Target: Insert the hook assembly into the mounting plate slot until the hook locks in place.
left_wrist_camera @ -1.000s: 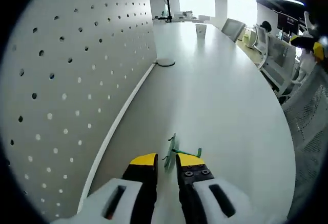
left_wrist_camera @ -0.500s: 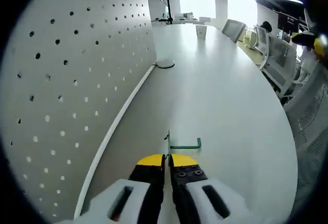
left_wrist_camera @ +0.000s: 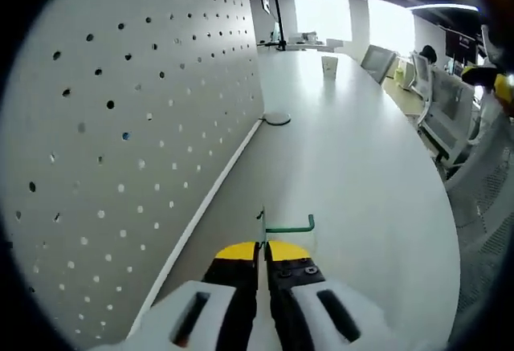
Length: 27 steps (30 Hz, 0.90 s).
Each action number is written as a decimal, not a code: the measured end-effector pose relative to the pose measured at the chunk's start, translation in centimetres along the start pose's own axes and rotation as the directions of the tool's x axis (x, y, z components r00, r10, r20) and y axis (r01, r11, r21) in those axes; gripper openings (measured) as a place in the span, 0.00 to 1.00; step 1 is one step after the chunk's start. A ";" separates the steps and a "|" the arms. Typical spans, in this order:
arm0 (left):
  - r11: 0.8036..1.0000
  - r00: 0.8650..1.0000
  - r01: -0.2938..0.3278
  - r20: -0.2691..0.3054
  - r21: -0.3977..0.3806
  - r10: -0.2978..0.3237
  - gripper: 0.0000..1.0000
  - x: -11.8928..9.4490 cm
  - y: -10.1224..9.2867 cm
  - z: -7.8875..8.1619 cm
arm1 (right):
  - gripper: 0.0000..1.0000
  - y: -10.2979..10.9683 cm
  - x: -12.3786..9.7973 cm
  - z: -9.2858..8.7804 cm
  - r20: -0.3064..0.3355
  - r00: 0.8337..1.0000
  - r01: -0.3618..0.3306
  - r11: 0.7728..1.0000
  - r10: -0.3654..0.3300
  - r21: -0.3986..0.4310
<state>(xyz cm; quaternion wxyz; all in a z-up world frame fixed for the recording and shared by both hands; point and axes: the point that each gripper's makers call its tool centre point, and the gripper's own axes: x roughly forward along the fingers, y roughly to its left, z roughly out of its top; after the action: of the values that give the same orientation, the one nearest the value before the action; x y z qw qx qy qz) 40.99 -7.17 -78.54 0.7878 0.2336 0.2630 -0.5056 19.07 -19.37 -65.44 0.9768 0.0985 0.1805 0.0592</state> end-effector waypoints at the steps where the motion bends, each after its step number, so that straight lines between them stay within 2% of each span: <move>1: 1.000 1.000 -0.004 0.003 -0.004 0.004 0.04 -0.3 0.0 0.0 | 0.38 0.2 0.0 0.1 0.002 1.000 -0.002 1.000 0.002 -0.004; 7: 0.998 0.999 -0.036 0.028 -0.044 0.037 0.04 -2.7 0.5 -0.2 | 0.38 1.5 0.2 0.6 0.009 0.999 -0.031 0.999 0.031 -0.016; 17: 0.995 0.995 -0.087 0.047 -0.053 0.090 0.04 -6.3 1.6 -1.0 | 0.37 3.6 0.0 1.5 0.024 0.997 -0.077 0.996 0.078 -0.033; 21: 0.992 0.992 -0.106 0.066 -0.071 0.111 0.04 -7.9 1.6 -1.0 | 0.37 4.5 0.0 1.6 0.022 0.994 -0.102 0.994 0.103 -0.043; 27: 0.987 0.987 -0.127 0.088 -0.096 0.136 0.04 -9.9 0.6 -1.4 | 0.37 6.1 0.0 1.7 0.026 0.989 -0.144 0.988 0.146 -0.057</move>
<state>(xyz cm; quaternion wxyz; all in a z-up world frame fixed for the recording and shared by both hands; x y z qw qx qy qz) 37.77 0.63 -73.10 0.8407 0.1906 0.2322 -0.4506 19.17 -13.77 -62.57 0.9749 0.0855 0.1564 0.1337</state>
